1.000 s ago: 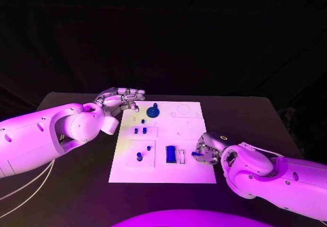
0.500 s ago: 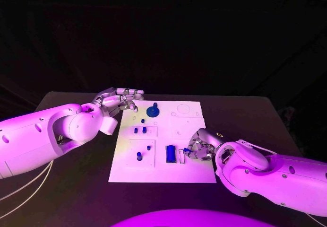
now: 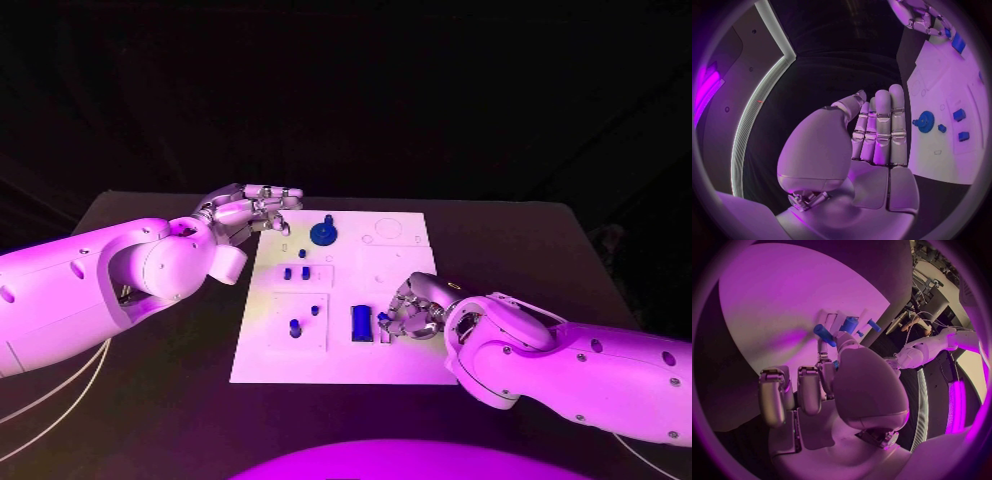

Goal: Assemble the parts on the task board

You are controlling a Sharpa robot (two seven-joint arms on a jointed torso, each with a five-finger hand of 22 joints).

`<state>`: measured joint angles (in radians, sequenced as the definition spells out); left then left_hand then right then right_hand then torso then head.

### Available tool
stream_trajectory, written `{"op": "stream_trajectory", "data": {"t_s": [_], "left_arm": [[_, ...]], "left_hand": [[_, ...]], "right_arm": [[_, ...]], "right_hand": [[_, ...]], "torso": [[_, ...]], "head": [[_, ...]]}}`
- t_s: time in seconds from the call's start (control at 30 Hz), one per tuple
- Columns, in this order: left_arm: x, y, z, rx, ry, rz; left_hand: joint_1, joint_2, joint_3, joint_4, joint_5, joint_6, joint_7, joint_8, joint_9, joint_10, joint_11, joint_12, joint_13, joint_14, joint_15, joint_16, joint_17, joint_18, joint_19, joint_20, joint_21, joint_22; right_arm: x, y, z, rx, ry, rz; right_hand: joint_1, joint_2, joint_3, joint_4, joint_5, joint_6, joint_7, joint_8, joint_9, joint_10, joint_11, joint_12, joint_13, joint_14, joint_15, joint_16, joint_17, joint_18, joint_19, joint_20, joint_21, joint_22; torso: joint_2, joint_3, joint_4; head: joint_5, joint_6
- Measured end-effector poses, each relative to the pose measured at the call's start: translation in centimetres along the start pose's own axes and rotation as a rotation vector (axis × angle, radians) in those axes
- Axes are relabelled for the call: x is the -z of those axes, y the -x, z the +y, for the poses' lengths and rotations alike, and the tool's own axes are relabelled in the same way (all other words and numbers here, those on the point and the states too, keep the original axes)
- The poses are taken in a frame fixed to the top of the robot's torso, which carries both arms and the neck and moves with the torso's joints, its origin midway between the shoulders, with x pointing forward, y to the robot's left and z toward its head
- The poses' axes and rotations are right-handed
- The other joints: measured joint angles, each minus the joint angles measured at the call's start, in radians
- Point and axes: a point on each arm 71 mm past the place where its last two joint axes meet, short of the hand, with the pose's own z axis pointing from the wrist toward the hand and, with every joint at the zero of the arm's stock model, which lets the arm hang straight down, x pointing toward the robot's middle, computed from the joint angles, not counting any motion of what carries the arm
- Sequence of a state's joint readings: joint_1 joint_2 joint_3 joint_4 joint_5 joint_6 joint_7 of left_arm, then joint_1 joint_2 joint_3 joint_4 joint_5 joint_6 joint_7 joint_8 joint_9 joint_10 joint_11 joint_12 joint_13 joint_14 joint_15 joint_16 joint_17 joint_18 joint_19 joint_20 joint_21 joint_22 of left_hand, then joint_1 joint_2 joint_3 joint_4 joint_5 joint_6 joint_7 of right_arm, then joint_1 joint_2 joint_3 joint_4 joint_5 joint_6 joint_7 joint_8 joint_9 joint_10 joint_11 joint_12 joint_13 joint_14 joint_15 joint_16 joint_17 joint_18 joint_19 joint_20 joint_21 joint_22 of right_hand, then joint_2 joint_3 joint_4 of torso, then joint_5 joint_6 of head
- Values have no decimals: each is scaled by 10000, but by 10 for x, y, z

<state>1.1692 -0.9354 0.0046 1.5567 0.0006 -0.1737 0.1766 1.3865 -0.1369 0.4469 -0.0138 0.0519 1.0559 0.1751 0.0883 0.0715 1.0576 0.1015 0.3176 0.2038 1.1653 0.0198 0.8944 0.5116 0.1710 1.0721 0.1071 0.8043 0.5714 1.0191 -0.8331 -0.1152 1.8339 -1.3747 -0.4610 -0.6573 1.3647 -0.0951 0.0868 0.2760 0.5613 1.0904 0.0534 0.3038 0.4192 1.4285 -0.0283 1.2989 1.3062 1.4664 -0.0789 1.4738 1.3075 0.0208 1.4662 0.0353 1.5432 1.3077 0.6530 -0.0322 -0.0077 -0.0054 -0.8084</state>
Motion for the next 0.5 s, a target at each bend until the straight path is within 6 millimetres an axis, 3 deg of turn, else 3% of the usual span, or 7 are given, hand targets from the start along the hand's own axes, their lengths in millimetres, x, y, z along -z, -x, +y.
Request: {"op": "stream_trajectory", "data": {"t_s": [0.13,0.5], "left_arm": [[0,0,0,1,8,5],[0,0,0,3,32,19]], "left_hand": [[0,0,0,0,0,0,0,0,0,0,0,0,0,0,0,0,0,1,0,0,0,0],[0,0,0,0,0,0,0,0,0,0,0,0,-11,0,0,0,-15,1,0,0,0,-14]], "right_arm": [[-2,-1,1,2,-21,137],[-5,-5,3,141,-41,482]], "right_hand": [[-124,-1,44,44,-80,93,-92,84,85,46,-23,180,19,0,0,0,0,0,0,0,45,-1],[-480,13,84,85,-201,192,-126,82,97,181,-31,334,16,1,-71,13,-1,4,-1,-72,78,-2]], "torso": [[0,-7,12],[0,-18,58]], "head": [[-18,-10],[-51,-47]]}}
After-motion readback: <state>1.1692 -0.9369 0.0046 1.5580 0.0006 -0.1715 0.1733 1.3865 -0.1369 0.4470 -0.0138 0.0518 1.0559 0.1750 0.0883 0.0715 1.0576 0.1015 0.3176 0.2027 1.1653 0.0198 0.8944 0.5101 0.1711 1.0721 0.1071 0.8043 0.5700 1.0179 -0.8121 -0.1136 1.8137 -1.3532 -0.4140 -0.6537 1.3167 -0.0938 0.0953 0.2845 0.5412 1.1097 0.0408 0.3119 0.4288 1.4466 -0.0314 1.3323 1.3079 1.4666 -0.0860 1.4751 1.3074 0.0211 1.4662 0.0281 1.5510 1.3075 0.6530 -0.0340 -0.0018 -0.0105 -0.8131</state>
